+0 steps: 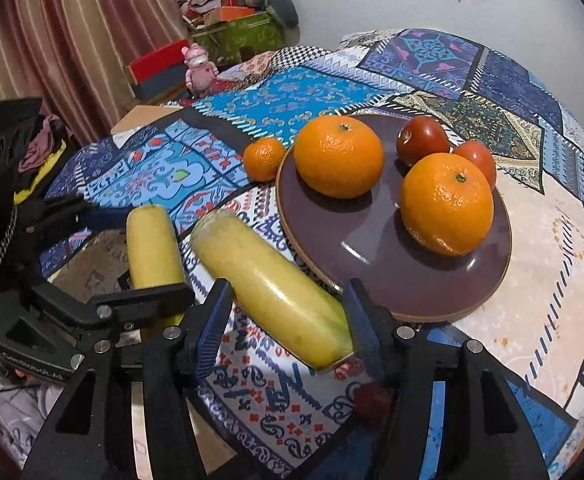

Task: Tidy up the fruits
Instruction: 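Grasp a yellow corn cob with the left gripper while the right gripper grasps the other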

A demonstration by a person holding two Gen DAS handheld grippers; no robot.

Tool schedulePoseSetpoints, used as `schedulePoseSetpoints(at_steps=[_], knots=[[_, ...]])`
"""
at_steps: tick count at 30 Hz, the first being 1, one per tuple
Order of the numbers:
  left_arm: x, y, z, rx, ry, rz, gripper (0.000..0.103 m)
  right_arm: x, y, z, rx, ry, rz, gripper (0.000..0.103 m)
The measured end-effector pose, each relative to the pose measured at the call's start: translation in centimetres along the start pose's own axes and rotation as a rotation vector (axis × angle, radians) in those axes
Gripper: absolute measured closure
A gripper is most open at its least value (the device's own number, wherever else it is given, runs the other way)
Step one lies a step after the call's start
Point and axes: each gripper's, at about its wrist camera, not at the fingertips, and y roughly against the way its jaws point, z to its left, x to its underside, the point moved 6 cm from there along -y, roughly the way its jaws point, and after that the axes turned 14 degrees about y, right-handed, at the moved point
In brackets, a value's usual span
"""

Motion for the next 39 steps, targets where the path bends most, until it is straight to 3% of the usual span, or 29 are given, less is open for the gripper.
schedulePoseSetpoints(at_steps=[5, 12, 18, 24, 28, 29, 31, 34, 36, 39], knots=[[0.1, 0.3, 0.7, 0.039, 0.035, 0.036, 0.012, 0.7, 0.3, 1.3, 0.013, 0.031, 0.011, 0.048], [0.2, 0.1, 0.6, 0.021, 0.073, 0.032, 0.012, 1.2, 0.5, 1.5, -0.049, -0.026, 0.004, 0.068], [-0.1, -0.2, 0.0, -0.003, 0.029, 0.005, 0.017, 1.3, 0.3, 1.4, -0.068, -0.057, -0.017, 0.067], [-0.6, -0.2, 0.1, 0.009, 0.010, -0.003, 0.027, 1.2, -0.9, 1.6, -0.078, -0.070, -0.003, 0.065], [-1.4, -0.7, -0.5, -0.029, -0.074, -0.024, 0.036, 1.2, -0.7, 2.0, -0.075, -0.073, -0.013, 0.067], [-1.6, -0.7, -0.6, -0.044, -0.098, -0.033, 0.045, 1.2, -0.6, 2.2, -0.074, -0.073, -0.014, 0.067], [-2.2, -0.2, -0.7, -0.095, -0.127, -0.059, 0.051, 1.3, -0.4, 2.5, -0.076, -0.071, -0.016, 0.067], [-1.8, 0.5, -0.7, -0.071, -0.106, -0.049, 0.050, 1.4, -0.3, 2.4, -0.077, -0.078, -0.018, 0.067], [-1.3, 0.8, -0.7, -0.093, -0.122, -0.057, 0.049, 1.5, -0.4, 2.4, -0.087, -0.090, -0.024, 0.067], [-0.7, 1.3, -0.5, -0.104, -0.095, -0.065, 0.040, 1.7, -0.1, 2.8, -0.083, -0.080, -0.031, 0.067]])
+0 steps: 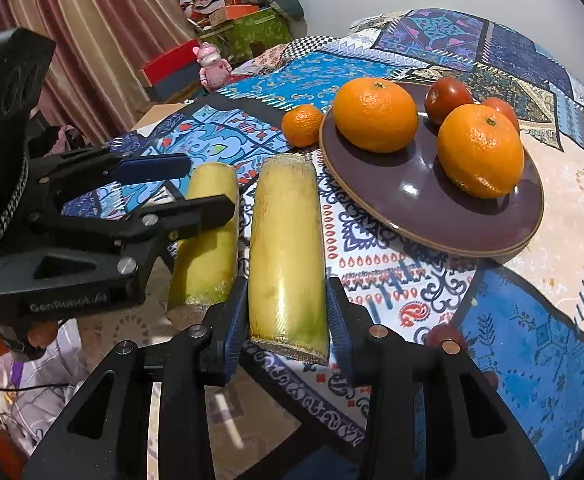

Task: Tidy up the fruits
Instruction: 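Lift both corn cobs and carry them toward the purple plate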

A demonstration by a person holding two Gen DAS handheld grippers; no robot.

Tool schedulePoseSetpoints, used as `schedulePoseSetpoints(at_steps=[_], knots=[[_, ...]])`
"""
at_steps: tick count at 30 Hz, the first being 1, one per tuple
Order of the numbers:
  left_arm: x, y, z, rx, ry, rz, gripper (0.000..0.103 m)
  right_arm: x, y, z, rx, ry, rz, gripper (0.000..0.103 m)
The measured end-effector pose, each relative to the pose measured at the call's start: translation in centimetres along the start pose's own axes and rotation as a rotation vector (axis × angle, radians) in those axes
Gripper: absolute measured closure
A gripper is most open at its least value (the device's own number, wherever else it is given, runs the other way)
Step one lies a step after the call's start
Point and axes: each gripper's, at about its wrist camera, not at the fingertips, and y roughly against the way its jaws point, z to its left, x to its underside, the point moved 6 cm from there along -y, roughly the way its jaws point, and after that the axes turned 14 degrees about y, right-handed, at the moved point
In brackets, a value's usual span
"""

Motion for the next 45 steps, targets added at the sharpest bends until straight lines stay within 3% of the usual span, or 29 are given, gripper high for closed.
schedulePoseSetpoints(at_steps=[6, 10, 18, 24, 32, 40, 45], knots=[[0.8, 1.0, 0.0, 0.025, 0.068, 0.043, 0.039, 0.5, 0.5, 0.5, 0.026, 0.025, 0.003, 0.067], [1.6, 1.4, 0.0, 0.030, 0.098, 0.048, 0.027, 0.8, 0.7, 0.6, 0.028, 0.020, -0.005, 0.067], [2.0, -0.6, -1.2, 0.102, 0.133, 0.127, 0.027, 1.1, 0.8, 0.4, 0.063, 0.018, -0.011, 0.068], [1.8, -0.9, -1.6, 0.097, 0.075, 0.104, 0.035, 1.5, 1.3, 0.0, 0.038, -0.023, -0.017, 0.067], [1.7, 0.5, -0.7, 0.027, -0.076, 0.070, 0.060, 1.8, 1.6, -0.2, 0.025, -0.050, -0.008, 0.067], [1.2, -0.5, 0.3, 0.005, -0.070, 0.077, 0.061, 0.2, 1.3, -0.2, 0.044, -0.035, -0.021, 0.065], [1.0, -2.3, 0.8, 0.047, -0.015, 0.118, 0.058, -0.5, 0.4, -0.2, 0.061, -0.022, -0.003, 0.065]])
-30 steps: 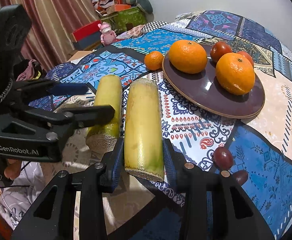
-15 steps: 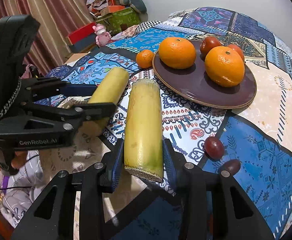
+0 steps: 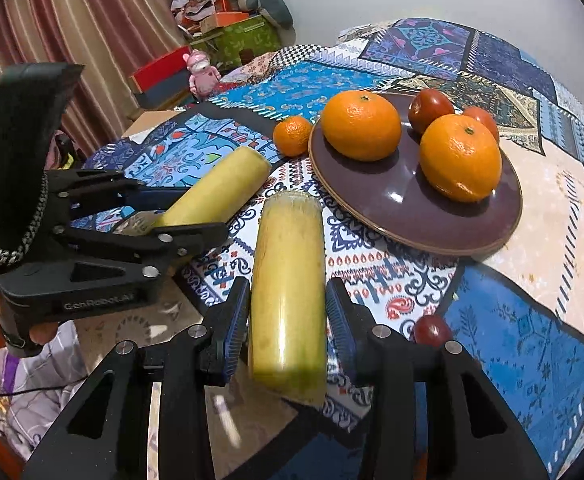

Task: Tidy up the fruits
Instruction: 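Lift both corn cobs and carry them toward the purple plate, then lower both corn cobs onto the plate beside the oranges and open both grippers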

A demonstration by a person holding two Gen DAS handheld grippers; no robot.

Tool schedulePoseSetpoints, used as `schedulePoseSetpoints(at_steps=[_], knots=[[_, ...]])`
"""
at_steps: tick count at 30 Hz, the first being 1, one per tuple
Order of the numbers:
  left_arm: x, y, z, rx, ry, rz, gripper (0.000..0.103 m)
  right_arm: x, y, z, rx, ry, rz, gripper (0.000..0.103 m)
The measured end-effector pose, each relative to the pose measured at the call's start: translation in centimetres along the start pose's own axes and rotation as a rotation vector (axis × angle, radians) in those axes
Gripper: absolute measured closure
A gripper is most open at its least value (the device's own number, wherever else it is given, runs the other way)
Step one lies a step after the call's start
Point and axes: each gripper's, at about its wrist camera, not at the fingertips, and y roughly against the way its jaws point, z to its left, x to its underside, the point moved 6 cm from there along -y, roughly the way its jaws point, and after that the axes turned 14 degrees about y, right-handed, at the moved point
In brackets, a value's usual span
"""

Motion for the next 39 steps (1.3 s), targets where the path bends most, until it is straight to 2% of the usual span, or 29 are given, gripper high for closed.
schedulePoseSetpoints(at_steps=[6, 10, 13, 23, 32, 39], knots=[[-0.4, -0.8, -0.1, 0.003, -0.008, -0.035, 0.061, 0.0, -1.3, -0.1, 0.004, -0.027, 0.020, 0.066], [-0.5, -0.5, 0.0, 0.024, 0.007, -0.046, 0.067, -0.2, -1.3, 0.0, 0.028, -0.026, 0.004, 0.067], [-0.2, -0.1, 0.0, 0.032, 0.007, -0.043, 0.068, -0.2, -1.0, -0.2, 0.028, -0.043, -0.010, 0.067], [0.2, 2.1, -0.3, 0.050, 0.010, -0.056, 0.068, -0.5, 2.1, -0.8, 0.055, -0.079, -0.087, 0.067], [-1.9, 4.6, -2.5, 0.074, -0.013, -0.126, 0.068, -1.8, 5.5, -2.4, 0.119, -0.100, -0.155, 0.067], [-3.3, 5.2, -5.0, 0.120, -0.037, -0.145, 0.068, -1.9, 7.3, -4.0, 0.163, -0.126, -0.183, 0.067]])
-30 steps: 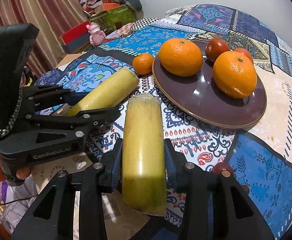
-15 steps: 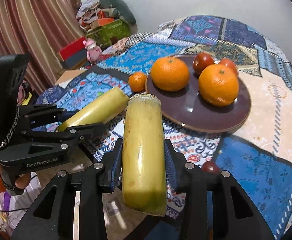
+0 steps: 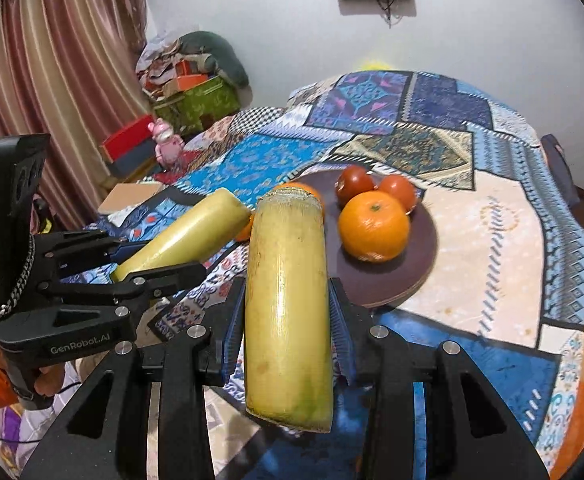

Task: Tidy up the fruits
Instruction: 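Lower both corn cobs onto the plate beside the oranges and open both grippers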

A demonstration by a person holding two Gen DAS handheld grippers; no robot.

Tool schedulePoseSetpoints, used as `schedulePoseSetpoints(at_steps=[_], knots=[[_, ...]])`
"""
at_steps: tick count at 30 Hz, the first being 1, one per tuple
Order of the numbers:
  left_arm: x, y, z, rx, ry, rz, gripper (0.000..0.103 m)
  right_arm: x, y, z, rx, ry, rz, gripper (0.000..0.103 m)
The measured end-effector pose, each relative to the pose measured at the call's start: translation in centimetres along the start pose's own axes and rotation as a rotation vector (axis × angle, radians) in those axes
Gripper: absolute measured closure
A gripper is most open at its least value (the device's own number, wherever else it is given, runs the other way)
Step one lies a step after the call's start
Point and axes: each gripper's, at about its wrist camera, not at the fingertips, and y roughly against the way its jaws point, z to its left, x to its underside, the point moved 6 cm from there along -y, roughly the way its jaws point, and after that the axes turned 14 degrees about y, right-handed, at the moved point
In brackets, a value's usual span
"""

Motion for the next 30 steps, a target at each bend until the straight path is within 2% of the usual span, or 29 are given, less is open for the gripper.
schedulePoseSetpoints(at_steps=[11, 23, 30], knots=[[-3.4, -2.3, -3.5, 0.041, -0.013, -0.030, 0.068, -0.5, 0.3, -4.5, 0.094, -0.052, -0.021, 0.067], [-6.3, -6.7, -4.2, -0.011, -0.034, -0.038, 0.068, -0.9, -2.3, -8.9, 0.165, -0.098, 0.016, 0.067], [-7.6, -8.8, -4.2, -0.017, -0.019, -0.029, 0.068, -0.8, -4.4, -10.8, 0.148, -0.149, 0.052, 0.067]])
